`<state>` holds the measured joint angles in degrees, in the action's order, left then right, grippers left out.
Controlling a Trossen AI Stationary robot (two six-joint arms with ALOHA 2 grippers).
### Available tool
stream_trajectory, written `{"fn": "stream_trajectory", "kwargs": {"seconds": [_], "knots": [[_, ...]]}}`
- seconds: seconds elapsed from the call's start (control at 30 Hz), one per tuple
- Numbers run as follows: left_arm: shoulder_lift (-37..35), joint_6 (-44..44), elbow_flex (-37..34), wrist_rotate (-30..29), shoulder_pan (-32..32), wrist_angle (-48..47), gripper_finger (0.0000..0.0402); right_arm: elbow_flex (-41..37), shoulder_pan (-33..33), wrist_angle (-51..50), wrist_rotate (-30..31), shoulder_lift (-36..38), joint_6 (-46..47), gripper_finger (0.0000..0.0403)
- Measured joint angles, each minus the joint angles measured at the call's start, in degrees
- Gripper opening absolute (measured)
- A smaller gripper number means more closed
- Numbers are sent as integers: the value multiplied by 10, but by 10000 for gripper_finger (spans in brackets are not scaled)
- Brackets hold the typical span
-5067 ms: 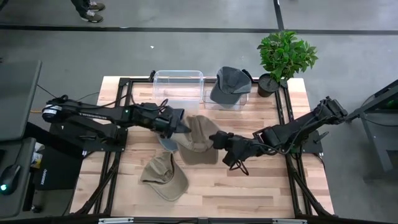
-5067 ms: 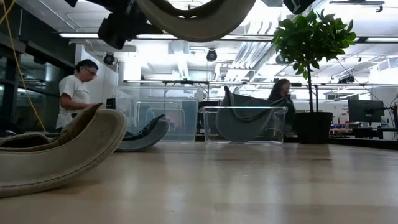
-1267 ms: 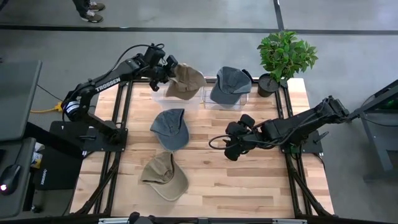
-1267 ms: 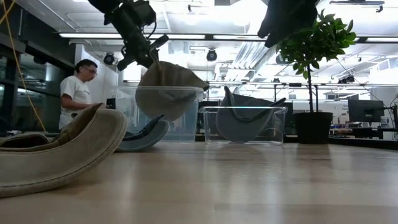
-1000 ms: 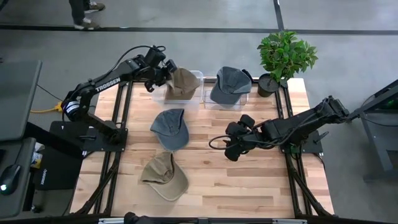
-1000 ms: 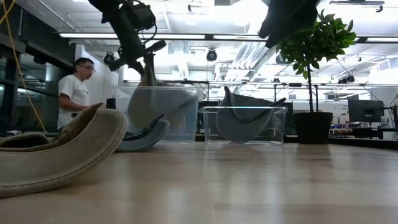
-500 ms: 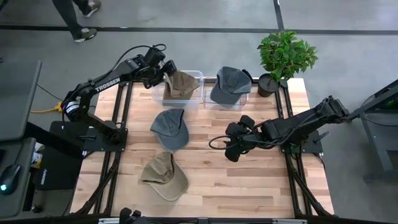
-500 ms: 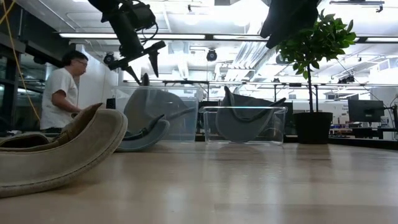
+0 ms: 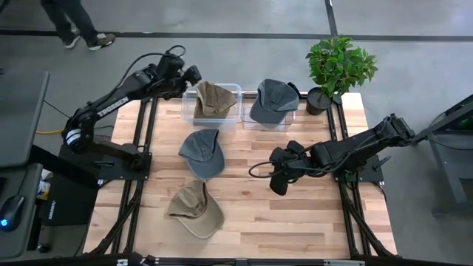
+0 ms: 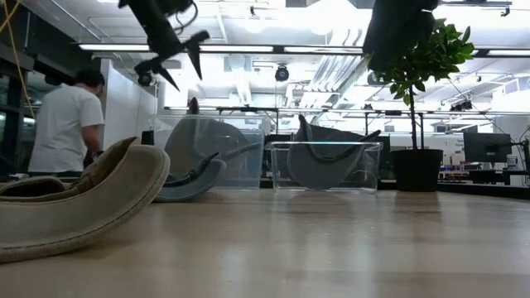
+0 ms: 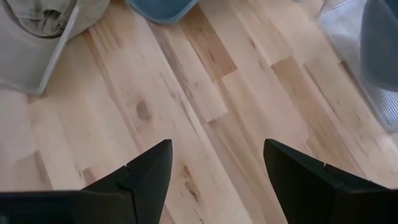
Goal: Pick & Place hat
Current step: Put the brown cap into the white bin
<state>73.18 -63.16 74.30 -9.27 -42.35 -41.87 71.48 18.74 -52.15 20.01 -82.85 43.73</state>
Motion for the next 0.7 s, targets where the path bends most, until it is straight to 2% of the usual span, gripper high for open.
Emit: {"fn": "stream_trajectory", "kwargs": {"seconds": [0.2,0.43,0.57,0.7], "knots": [[-72,31,0,17,0,-4,263,0,0,0,-17,0,6,248],[-167,35,0,98,11,-52,263,0,0,1,-18,0,27,248],[-202,2,0,101,80,-111,263,0,0,9,-13,0,25,248],[-227,-62,-13,51,191,-137,263,0,0,37,-18,0,1,248]]}}
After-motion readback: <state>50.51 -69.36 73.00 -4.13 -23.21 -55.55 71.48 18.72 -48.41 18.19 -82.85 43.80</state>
